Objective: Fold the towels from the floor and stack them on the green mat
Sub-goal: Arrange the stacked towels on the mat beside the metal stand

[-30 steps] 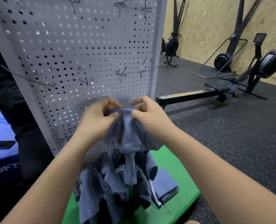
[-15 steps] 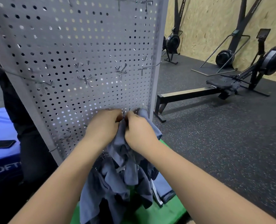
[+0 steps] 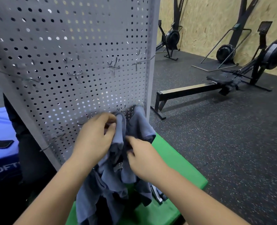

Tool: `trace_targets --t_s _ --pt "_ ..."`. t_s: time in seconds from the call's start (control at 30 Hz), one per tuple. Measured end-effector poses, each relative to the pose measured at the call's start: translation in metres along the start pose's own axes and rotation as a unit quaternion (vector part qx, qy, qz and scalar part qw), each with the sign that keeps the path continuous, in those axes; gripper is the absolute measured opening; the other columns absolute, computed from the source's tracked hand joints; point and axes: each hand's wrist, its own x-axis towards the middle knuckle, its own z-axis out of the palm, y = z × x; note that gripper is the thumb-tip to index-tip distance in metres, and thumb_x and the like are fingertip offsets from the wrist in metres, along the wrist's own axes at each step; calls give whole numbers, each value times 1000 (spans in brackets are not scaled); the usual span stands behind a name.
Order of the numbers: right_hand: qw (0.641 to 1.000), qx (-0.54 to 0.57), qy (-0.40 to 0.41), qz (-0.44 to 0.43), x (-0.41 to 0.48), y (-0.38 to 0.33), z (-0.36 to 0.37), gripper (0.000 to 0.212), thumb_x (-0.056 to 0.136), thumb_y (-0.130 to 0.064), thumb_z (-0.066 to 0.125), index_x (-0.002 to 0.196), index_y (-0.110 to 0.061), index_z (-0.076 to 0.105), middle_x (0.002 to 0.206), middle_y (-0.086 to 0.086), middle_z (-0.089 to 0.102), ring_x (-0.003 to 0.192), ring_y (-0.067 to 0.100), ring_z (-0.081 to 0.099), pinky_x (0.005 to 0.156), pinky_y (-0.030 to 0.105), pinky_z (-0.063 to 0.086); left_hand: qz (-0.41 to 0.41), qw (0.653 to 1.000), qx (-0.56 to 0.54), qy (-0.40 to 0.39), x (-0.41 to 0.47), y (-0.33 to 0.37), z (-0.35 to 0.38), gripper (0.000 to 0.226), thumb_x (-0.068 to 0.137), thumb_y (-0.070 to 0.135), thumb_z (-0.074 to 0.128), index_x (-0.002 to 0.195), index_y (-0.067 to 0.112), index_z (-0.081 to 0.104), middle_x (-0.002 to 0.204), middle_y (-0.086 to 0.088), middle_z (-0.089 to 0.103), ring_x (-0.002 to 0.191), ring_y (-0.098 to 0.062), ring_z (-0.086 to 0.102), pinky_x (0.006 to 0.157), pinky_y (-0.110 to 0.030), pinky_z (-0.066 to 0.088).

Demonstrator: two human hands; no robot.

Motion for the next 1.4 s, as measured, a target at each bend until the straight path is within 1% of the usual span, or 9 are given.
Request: trace_targets --t_s 0.17,0.33,0.47,0.57,0.67,0.8,1.03,1.27,1.4 --pt "996 -11 -60 72 -38 56 2 30 97 -27 56 124 -25 67 114 4 78 110 32 69 90 43 56 131 989 9 67 -35 23 32 6 100 16 68 103 19 72 103 7 61 96 -22 63 84 -38 51" --pt "977 -8 -91 191 -79 128 2 33 95 -24 59 125 -28 72 105 -3 80 102 22 72 88 36 56 194 980 17 -39 -73 27 121 7 94 17 74 97 20 69 92 5 61 88 -24 61 79 -42 51" --pt "965 -8 -110 239 -120 179 10 36 96 -26 57 129 -28 70 109 -5 79 99 17 70 86 33 54 156 974 16 -162 -99 10 211 5 93 29 64 98 28 63 91 8 67 86 -21 64 71 -42 54" --pt "955 -24 -135 261 -142 214 6 27 95 -24 59 120 -27 71 84 -2 73 85 20 66 78 36 49 103 965 26 -238 -115 -4 277 14 91 34 57 102 29 64 99 7 71 90 -22 68 72 -40 54" --pt "943 32 -117 310 -144 239 -2 21 94 -23 65 113 -28 73 81 0 77 83 18 70 82 34 53 73 949 57 -302 -125 -15 338 11 92 32 57 101 27 62 100 4 71 95 -26 68 73 -41 53" --pt "940 47 -114 319 -135 261 0 26 97 -30 66 123 -30 72 85 -6 74 82 15 66 78 29 50 14 924 81 -373 -131 -32 407 13 92 23 59 103 22 64 108 0 73 101 -29 68 77 -41 52" --pt "933 44 -160 320 -133 279 -3 33 100 -37 64 133 -33 66 98 -8 74 88 14 67 76 27 45 -10 882 190 -431 -143 -83 482 25 93 9 60 116 17 55 121 -11 56 113 -38 59 80 -46 47" --pt "929 61 -169 325 -134 285 -9 32 101 -38 63 133 -35 65 100 -7 74 91 15 69 83 29 52 -22 889 220 -402 -139 -100 506 39 85 4 67 117 18 50 118 -8 52 109 -36 53 72 -44 38" --pt "929 71 -164 325 -134 287 -10 34 101 -39 63 135 -34 64 102 -8 73 80 12 65 75 27 48 -47 887 193 -418 -123 -97 503 21 91 2 56 101 17 46 104 -9 57 90 -34 53 71 -43 40"
